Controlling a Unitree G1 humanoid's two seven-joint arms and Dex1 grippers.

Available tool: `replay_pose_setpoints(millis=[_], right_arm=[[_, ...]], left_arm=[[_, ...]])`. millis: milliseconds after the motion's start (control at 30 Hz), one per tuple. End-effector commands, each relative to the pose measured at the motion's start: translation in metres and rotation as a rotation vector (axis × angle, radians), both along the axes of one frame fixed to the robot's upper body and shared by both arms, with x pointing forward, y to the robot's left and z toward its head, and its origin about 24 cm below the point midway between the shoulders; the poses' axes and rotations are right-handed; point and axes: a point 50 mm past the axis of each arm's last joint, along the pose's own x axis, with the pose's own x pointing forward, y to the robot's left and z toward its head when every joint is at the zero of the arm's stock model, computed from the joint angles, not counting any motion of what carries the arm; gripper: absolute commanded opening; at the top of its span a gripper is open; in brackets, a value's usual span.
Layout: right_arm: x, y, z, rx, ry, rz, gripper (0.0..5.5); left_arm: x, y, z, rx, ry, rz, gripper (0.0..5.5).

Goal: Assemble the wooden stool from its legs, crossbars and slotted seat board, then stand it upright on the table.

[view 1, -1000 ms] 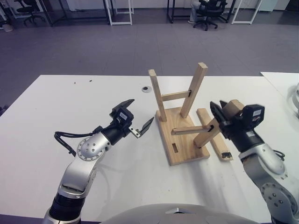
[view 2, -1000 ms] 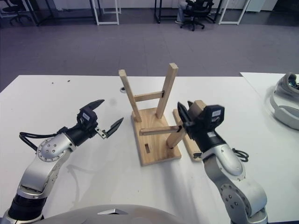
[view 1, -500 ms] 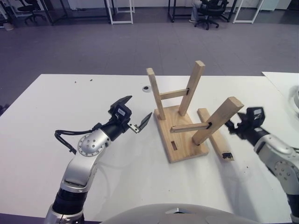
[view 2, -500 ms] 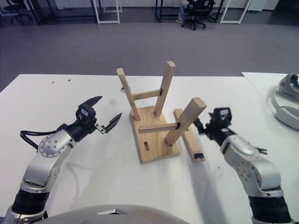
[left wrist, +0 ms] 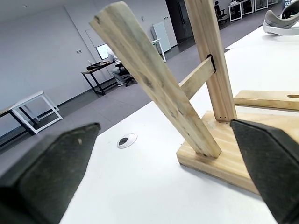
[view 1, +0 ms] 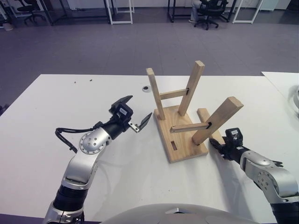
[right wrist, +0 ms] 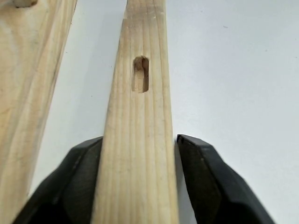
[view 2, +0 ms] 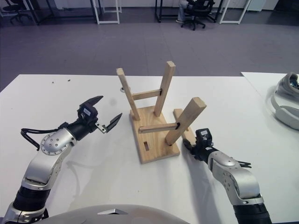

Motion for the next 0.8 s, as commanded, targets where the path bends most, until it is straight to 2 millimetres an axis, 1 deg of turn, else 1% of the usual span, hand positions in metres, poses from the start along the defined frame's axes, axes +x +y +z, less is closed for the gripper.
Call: replay_pose_setpoints(millis=[33,100,133,167,200,233,333,367,400,433,467,533,567,633,733,800], right_arm=[[0.002,-0.016,-0.006,-0.073,0.03,-0.071,2.12],[0.022,-0.026,0.019,-0.055,-0.141,-0.133,2.07],[0.033,-0.031,0.036,-0.051,-0.237,-0.151,2.07],[0.043,-0.034,0.058,-0.054,-0.352,-0.144,2.07],[0.051,-0.034,0.077,-0.062,-0.444,-0.123,2.07],[0.058,-0.03,0.102,-0.065,-0.556,-0.072,2.07],[0.068,-0.009,0.171,-0.078,-0.827,0.152,2.07],[0.068,0.006,0.199,-0.096,-0.937,0.267,2.07],[0.066,0.023,0.221,-0.118,-1.034,0.379,2.07],[0.061,0.039,0.238,-0.139,-1.113,0.482,2.07],[0.057,0.049,0.247,-0.149,-1.16,0.551,2.07],[0.053,0.065,0.258,-0.136,-1.22,0.642,2.07],[0.051,0.07,0.26,-0.124,-1.237,0.671,2.07],[0.049,0.08,0.259,-0.117,-1.25,0.723,2.07],[0.05,0.085,0.256,-0.107,-1.248,0.745,2.07],[0.051,0.085,0.255,-0.113,-1.25,0.749,2.07]], left_arm=[[0.008,-0.003,0.033,-0.078,-0.105,0.006,5.14],[0.018,-0.008,0.067,-0.224,-0.173,-0.016,5.14],[0.023,-0.012,0.085,-0.315,-0.196,-0.045,5.14],[0.029,-0.017,0.104,-0.413,-0.208,-0.086,5.14],[0.034,-0.02,0.118,-0.485,-0.21,-0.121,5.14],[0.042,-0.023,0.131,-0.536,-0.208,-0.164,5.14],[0.068,-0.036,0.167,-0.629,-0.182,-0.276,5.14],[0.075,-0.041,0.182,-0.733,-0.145,-0.325,5.14],[0.08,-0.047,0.195,-0.839,-0.094,-0.38,5.14],[0.081,-0.052,0.204,-0.929,-0.045,-0.436,5.14],[0.081,-0.056,0.211,-0.988,-0.006,-0.481,5.14],[0.077,-0.06,0.218,-1.048,0.049,-0.551,4.78],[0.075,-0.062,0.22,-1.066,0.069,-0.573,4.57],[0.071,-0.064,0.225,-1.098,0.087,-0.605,4.27],[0.068,-0.061,0.227,-1.113,0.09,-0.609,3.79],[0.067,-0.058,0.222,-1.117,0.109,-0.594,3.44]])
